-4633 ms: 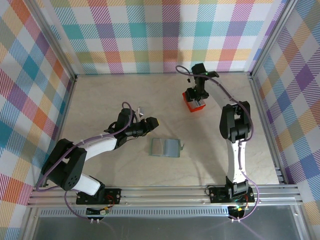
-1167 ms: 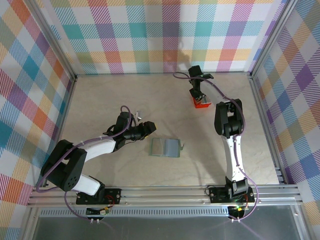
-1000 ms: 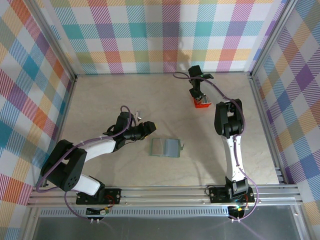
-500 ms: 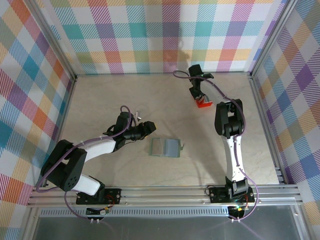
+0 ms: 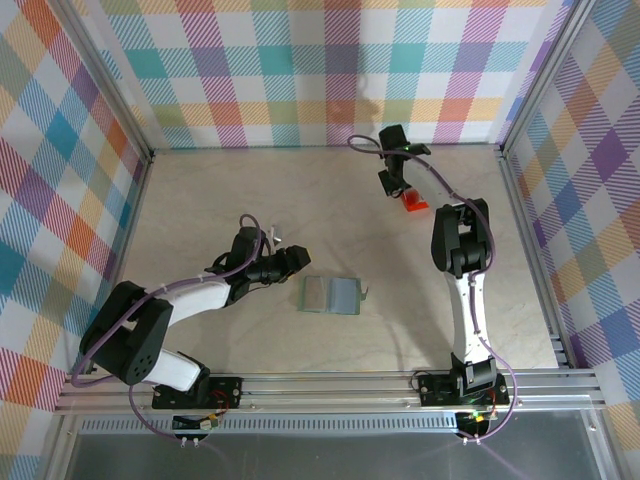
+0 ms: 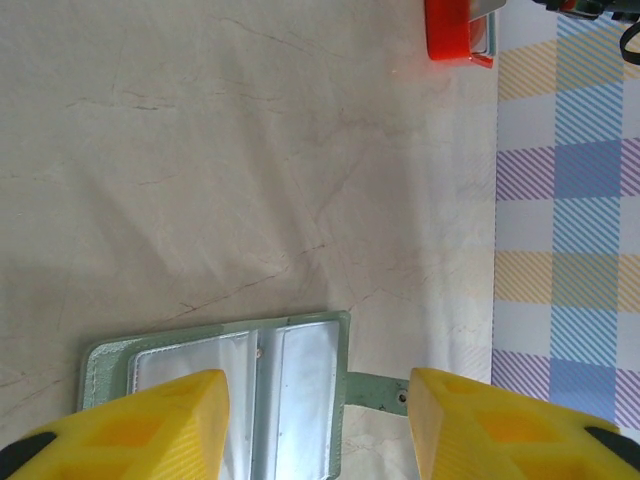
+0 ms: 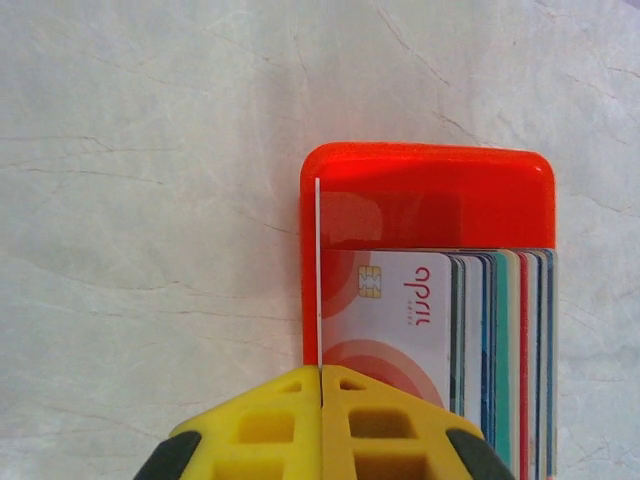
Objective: Put the credit cards into the card holder
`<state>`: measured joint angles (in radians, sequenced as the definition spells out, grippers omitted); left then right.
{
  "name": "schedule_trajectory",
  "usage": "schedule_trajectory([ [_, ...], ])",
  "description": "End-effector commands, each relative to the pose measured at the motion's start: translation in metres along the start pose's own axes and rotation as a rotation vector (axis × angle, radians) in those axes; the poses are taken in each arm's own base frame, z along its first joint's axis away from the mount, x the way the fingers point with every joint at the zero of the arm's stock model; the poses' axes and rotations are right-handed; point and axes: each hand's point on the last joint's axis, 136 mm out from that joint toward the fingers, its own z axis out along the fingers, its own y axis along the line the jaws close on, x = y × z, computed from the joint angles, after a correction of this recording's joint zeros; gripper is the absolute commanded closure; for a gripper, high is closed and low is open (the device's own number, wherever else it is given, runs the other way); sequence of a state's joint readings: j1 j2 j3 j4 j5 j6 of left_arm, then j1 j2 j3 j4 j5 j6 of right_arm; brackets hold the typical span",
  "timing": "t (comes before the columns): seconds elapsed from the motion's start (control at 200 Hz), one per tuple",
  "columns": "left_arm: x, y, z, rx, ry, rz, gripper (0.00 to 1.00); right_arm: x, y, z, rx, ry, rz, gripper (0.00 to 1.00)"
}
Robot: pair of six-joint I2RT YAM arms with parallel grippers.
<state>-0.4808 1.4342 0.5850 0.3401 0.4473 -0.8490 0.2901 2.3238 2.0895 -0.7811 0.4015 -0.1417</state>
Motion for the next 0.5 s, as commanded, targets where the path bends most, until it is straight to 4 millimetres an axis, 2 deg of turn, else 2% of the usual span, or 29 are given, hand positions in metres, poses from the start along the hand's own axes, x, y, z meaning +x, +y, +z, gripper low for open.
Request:
schedule_trajectory([
  [0.0, -0.002, -0.001, -0.008, 0.002, -0.021, 0.003, 0.5, -0.01, 0.004, -0.035, -0.081, -0.055, 0.046, 1.0],
  [0.125, -0.001, -0.002, -0.013, 0.001, -0.028, 0.006, 0.5, -0.011, 0.013, -0.049, -0.19, -0.075, 0.134, 1.0],
  [0.315, 0.0, -0.004, -0.022, 0.0, -0.043, 0.015, 0.5, -0.013, 0.011, -0.074, -0.227, -0.113, 0.172, 1.0],
  [0.415, -0.001, -0.008, -0.027, 0.004, -0.053, 0.026, 0.5, -0.011, 0.014, -0.097, -0.276, -0.148, 0.196, 1.0],
  [0.495, -0.004, -0.016, -0.032, 0.017, -0.068, 0.034, 0.51, -0.007, 0.015, -0.123, -0.327, -0.183, 0.229, 1.0],
])
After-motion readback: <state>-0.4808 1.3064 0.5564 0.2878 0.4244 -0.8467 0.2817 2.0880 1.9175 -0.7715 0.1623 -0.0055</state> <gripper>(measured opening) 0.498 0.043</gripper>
